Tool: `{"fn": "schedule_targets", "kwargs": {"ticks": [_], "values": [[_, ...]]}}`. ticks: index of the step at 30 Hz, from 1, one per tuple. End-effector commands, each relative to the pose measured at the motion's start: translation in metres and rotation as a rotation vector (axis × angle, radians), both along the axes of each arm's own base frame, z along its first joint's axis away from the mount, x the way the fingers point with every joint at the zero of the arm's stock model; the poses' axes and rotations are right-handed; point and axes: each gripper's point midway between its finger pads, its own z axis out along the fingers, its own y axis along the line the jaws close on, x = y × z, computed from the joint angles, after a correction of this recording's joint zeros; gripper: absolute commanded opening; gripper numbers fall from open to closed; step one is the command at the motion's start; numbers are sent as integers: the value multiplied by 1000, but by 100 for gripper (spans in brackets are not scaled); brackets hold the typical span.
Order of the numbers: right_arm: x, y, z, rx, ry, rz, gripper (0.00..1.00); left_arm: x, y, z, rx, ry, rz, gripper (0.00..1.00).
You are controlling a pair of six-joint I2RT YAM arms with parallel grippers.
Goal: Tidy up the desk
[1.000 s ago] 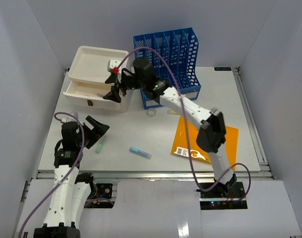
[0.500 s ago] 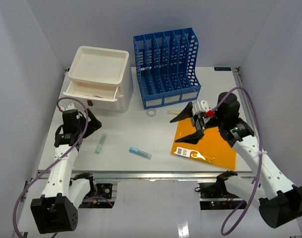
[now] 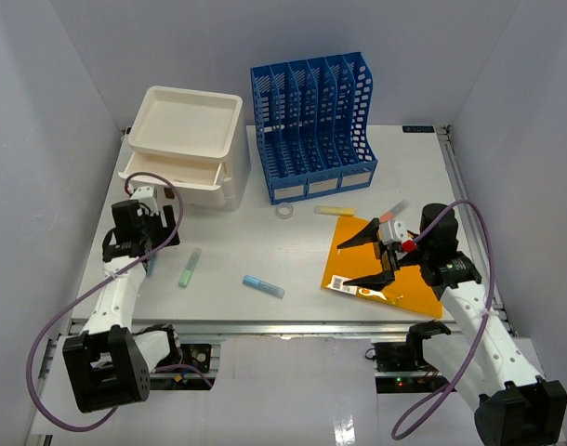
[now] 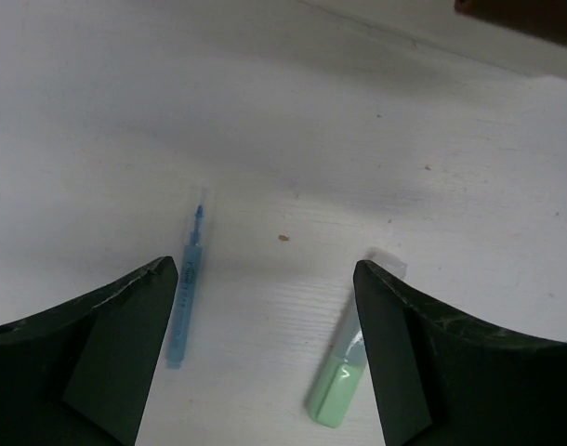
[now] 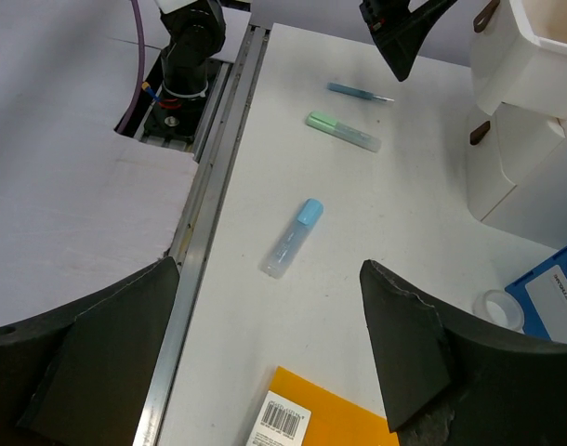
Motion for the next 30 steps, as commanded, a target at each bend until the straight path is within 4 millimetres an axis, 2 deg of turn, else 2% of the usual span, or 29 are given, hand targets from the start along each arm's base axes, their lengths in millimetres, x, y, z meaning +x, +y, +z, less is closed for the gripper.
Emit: {"fn": "schedule_targets", "kwargs": {"ticks": [1, 6, 8, 19, 25, 30], "values": [[-4, -1, 5, 22, -56, 20, 86, -4, 16, -23, 151, 51, -110, 87], [-2, -1, 4, 16, -47, 9, 86, -25, 23, -65, 190, 185, -138, 83], [-2, -1, 5, 17, -45, 10, 86, -35, 27, -75, 226, 213, -150, 81], [-2, -2, 6, 15, -39, 3, 87, -33, 37, -91, 208, 220, -155, 71], [-2, -2, 7, 16, -38, 2, 87, -35, 31, -103, 129, 260, -183, 61], [-2, -3, 8, 17, -37, 3, 88, -35, 31, -104, 113, 256, -181, 57]]}}
